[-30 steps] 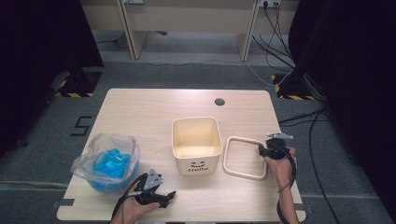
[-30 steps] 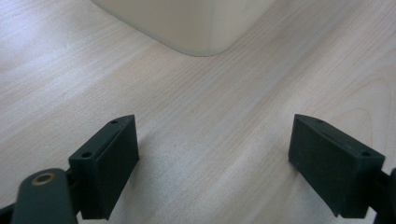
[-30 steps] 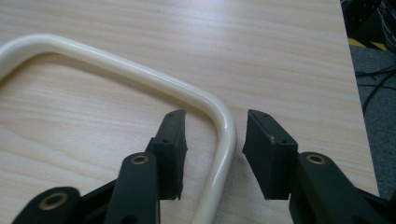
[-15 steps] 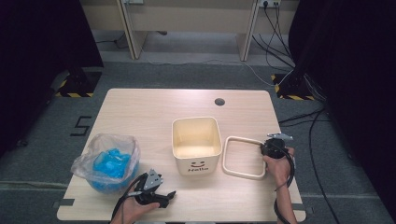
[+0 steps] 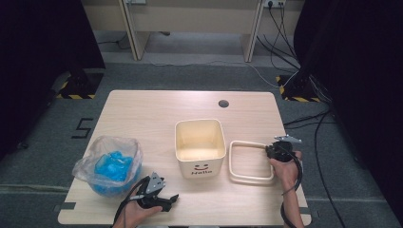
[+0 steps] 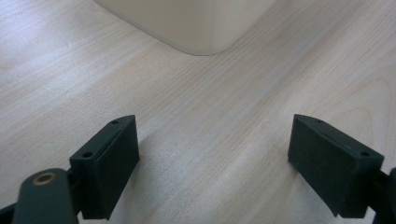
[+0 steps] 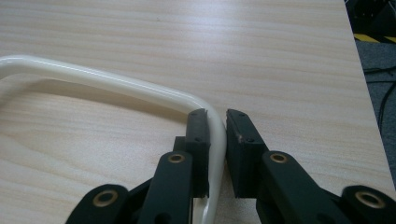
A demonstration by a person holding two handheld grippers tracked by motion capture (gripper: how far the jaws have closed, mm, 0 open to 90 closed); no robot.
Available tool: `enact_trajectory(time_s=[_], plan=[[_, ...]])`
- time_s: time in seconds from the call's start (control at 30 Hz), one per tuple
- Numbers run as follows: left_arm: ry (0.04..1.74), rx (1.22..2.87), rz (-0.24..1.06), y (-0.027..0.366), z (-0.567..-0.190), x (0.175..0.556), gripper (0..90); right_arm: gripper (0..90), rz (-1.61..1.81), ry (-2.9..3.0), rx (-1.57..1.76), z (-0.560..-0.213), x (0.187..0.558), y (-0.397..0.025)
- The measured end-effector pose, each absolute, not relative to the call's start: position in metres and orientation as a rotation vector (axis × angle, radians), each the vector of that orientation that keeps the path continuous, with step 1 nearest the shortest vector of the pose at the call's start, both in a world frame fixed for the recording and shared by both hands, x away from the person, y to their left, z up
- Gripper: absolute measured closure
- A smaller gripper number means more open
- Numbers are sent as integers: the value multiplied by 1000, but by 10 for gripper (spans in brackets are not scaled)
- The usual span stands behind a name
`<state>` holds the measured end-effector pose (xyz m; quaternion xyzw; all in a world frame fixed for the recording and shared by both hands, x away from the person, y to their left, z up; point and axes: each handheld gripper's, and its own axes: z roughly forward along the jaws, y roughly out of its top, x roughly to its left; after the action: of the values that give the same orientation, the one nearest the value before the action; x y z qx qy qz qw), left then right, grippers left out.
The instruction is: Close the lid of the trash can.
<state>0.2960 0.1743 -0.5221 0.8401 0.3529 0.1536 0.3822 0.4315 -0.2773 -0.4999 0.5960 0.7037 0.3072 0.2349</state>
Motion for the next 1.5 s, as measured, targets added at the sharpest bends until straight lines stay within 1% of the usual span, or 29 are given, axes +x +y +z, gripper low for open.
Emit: enact_trajectory(time_s=[0.33,0.77,1.2,1.5], plan=[[899,2127,411,173,-519,294,180,801,873,1932,1650,-497,430,-277],[885,2094,410,169,-513,290,182,802,920,1907,1651,-487,430,-278],[876,2037,404,167,-500,288,183,803,972,1879,1615,-453,432,-281],[869,2037,405,165,-494,289,183,803,1006,1860,1587,-425,434,-282]])
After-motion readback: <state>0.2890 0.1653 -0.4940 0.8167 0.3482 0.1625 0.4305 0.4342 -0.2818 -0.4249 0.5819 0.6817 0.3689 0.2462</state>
